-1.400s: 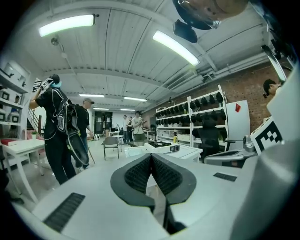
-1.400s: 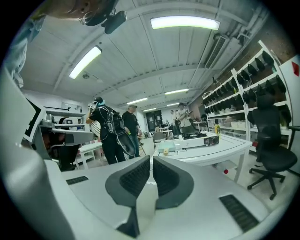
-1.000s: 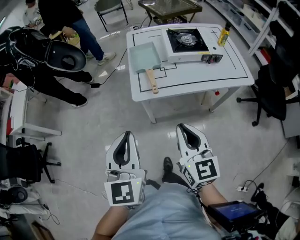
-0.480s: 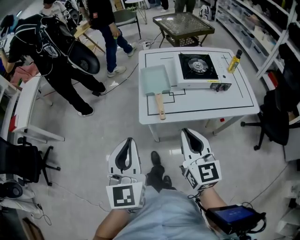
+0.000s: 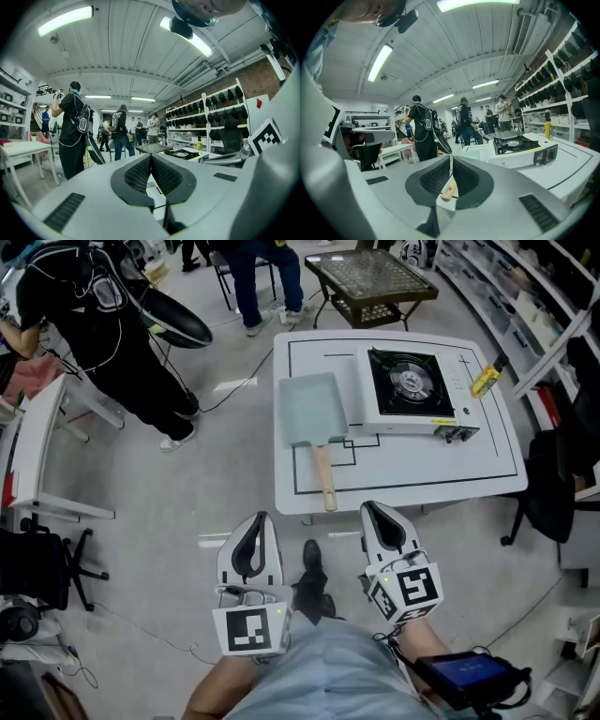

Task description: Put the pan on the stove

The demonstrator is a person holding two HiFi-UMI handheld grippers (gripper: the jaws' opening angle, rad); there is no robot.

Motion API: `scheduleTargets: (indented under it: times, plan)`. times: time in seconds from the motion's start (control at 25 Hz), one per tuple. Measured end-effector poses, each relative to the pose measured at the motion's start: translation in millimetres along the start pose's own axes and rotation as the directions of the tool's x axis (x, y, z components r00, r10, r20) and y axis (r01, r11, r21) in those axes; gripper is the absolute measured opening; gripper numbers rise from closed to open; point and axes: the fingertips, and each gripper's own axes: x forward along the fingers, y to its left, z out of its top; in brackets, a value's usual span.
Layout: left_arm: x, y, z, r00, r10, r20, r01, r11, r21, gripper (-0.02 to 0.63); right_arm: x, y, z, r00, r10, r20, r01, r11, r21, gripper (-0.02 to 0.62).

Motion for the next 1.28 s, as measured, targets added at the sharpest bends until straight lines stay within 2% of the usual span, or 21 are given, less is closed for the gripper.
scheduleTargets:
  times: [0.24,0.4,0.68,1.0,1.28]
  plan:
    - [67.4,36.2,14.4,1.0,0.004,0.017,-0.004,1.0,-0.009,0.018,71.3,-19.6,26.8,1.0,0.005,0.004,-0.005,0.999,0.033,0.051]
    - [102.9,58.7,33.8,0.998,0.01,0.064,-0.009,1.0,-0.019,0.018,110.8,-31.3,50.5,1.0,0.011,0.022,-0.012,1.0,0.018,0.051]
    - [132.4,75.7,61.3,0.993,0.01,0.118,-0.009,1.0,-0.008,0.018,138.9,-39.5,85.0,0.996,0.01,0.087,-0.012,1.0,0.016,0.051]
    - [146.1,74.7,66.0,0.991,0.011,0.134,-0.014,1.0,0.015,0.018,152.4,-50.5,88.1,0.995,0.018,0.097,-0.019,1.0,0.015,0.051]
    - [165.2,64.8,53.5,0.996,0.032,0.082,-0.032,0.999,0.008,0.018,167.7,-69.8,64.5,0.999,0.05,0.017,-0.051,0.997,0.061,0.051]
